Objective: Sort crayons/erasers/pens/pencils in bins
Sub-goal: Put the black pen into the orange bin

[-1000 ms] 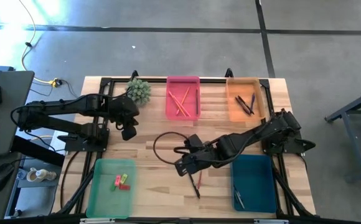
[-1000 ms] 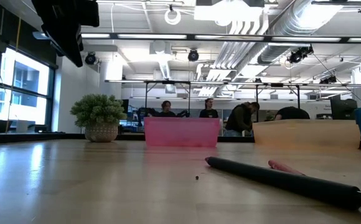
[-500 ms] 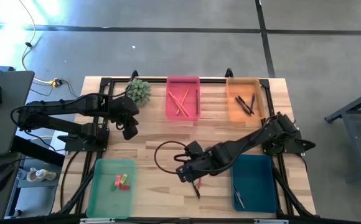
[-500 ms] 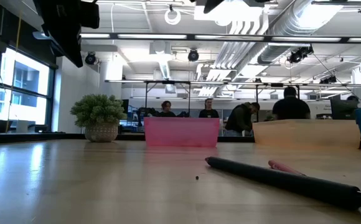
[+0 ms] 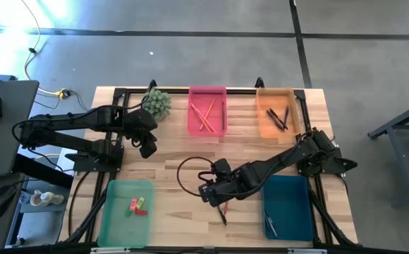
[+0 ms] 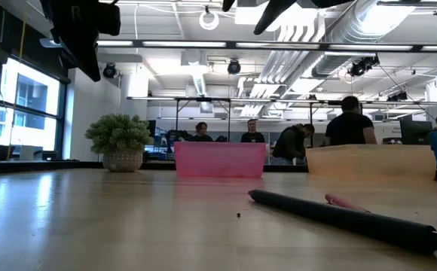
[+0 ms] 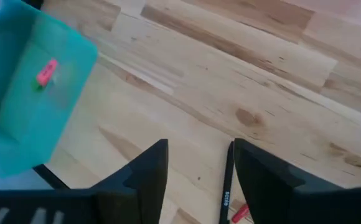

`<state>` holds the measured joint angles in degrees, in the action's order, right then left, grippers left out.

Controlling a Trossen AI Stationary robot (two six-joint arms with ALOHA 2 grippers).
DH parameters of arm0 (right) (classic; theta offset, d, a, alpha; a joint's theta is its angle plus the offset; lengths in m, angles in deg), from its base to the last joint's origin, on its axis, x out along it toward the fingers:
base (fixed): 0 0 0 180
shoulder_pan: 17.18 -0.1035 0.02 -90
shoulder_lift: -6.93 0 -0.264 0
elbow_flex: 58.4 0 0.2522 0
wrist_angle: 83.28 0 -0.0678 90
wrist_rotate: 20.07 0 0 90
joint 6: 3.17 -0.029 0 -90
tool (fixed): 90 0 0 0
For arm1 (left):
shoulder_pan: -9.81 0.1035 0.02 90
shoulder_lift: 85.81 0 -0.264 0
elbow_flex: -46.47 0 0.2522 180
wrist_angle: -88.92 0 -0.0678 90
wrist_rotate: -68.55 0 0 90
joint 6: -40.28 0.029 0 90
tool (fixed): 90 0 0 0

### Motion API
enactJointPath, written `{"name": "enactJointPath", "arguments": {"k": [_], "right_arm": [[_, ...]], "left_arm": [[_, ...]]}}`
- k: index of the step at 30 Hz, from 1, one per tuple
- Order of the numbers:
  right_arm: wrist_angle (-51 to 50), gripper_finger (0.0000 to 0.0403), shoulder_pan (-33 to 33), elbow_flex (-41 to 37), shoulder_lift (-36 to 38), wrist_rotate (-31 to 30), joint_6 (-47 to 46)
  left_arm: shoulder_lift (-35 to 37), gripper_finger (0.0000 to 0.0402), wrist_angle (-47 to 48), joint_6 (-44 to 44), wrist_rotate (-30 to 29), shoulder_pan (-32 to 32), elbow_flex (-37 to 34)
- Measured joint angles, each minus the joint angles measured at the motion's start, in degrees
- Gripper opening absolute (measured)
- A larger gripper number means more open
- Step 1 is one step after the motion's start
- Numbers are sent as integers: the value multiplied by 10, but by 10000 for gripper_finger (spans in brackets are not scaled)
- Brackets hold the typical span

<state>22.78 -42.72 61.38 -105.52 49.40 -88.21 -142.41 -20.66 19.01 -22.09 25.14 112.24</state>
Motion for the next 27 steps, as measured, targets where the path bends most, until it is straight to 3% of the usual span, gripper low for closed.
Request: {"name": "enactJointPath", "arguments": {"k": [16,27], "right_arm": [[-2,161,-1,0,-86,104,60],[5,161,-5,0,-159,162,50]], "left_arm": [[0,3,-1,-11,-26,0,0],[0,3,-1,-11,-26,0,0]]}}
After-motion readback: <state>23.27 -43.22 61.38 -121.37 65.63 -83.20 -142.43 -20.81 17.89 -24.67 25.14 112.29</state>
